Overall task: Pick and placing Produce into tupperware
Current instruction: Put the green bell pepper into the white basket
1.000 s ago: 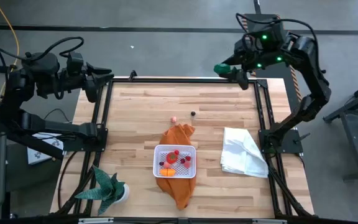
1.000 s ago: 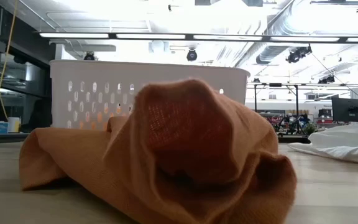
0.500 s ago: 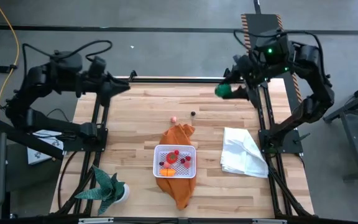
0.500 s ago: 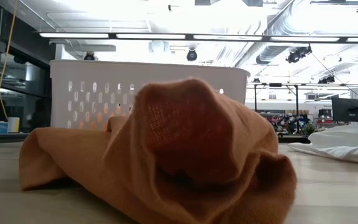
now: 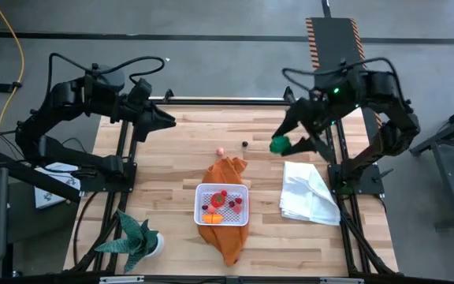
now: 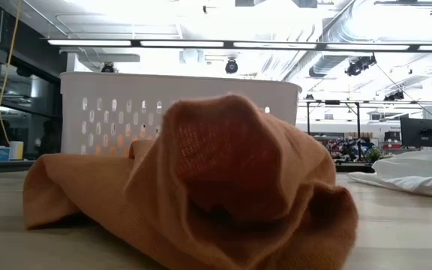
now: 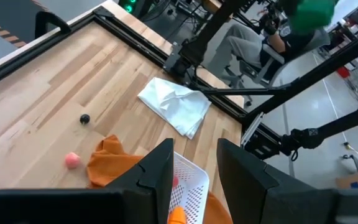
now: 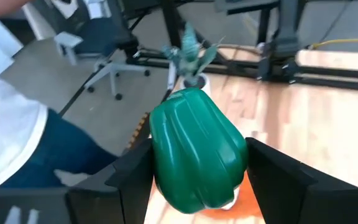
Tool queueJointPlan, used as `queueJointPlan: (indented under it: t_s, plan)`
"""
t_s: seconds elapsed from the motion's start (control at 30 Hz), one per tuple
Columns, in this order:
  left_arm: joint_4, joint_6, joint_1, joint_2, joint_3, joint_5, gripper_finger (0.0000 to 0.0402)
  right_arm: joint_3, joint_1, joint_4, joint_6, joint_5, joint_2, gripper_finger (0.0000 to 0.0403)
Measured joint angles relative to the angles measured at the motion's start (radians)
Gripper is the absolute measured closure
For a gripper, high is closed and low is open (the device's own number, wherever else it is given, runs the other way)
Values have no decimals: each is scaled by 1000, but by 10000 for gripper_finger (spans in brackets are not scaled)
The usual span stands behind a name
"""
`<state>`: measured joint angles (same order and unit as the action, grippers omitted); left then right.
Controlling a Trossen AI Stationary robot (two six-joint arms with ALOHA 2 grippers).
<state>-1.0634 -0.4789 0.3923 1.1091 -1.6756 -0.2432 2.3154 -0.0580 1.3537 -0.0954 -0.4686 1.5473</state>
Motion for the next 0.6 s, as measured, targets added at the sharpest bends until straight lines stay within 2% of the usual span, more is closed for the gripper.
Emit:
queueJointPlan:
  t_s: [0.37, 0.6]
  plan:
    - [-34, 45, 0, -1, 0, -3, 291, 0, 161, 0, 31, 11, 124, 186]
    - [-164, 83, 0, -18, 0, -31, 291, 0, 242, -13, 65, 156, 215, 186]
